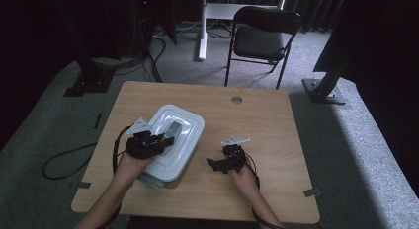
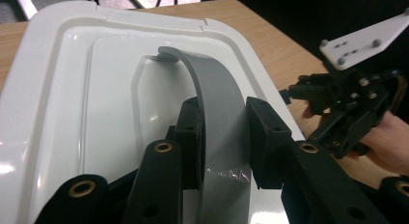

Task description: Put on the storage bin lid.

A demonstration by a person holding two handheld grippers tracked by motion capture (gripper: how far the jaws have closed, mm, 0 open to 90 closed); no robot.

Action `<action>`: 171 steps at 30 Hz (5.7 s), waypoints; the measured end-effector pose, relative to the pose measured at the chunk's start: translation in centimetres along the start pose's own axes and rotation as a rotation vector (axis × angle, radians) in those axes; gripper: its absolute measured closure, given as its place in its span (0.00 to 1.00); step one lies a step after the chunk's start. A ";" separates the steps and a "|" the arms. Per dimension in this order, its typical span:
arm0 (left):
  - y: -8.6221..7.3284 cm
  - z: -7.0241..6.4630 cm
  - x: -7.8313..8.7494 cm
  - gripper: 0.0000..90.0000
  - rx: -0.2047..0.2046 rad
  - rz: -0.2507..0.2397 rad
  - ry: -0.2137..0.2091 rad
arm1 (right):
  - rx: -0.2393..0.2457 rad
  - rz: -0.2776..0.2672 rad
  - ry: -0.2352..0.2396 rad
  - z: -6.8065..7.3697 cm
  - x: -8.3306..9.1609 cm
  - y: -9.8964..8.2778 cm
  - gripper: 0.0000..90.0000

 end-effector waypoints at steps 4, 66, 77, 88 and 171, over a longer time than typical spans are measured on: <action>-0.5 0.3 -0.2 0.78 0.015 0.004 -0.004 | -0.001 0.004 0.000 0.0 -0.1 -0.1 0.13; -1.0 4.1 2.9 0.05 0.011 -0.097 0.132 | -0.048 -0.030 -0.025 -1.8 1.7 -0.8 0.13; -2.4 6.9 3.0 0.01 0.054 -0.131 0.206 | -0.038 -0.023 -0.025 -1.6 1.5 -0.9 0.13; -4.6 10.4 2.8 0.01 0.100 -0.156 0.343 | -0.027 -0.014 -0.027 -1.3 1.3 -0.9 0.13; -8.7 6.3 -5.2 0.01 0.030 0.018 0.269 | -0.050 -0.062 -0.164 -3.8 3.2 -2.8 0.13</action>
Point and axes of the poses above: each handheld gripper's, and its own axes: x roughly backward along the jaws, y roughly out of its top, z roughly to its left, the point moved 1 cm from there along -x, roughly forward along the jaws, and after that the axes turned 3 degrees about z, right-handed, at the moved point
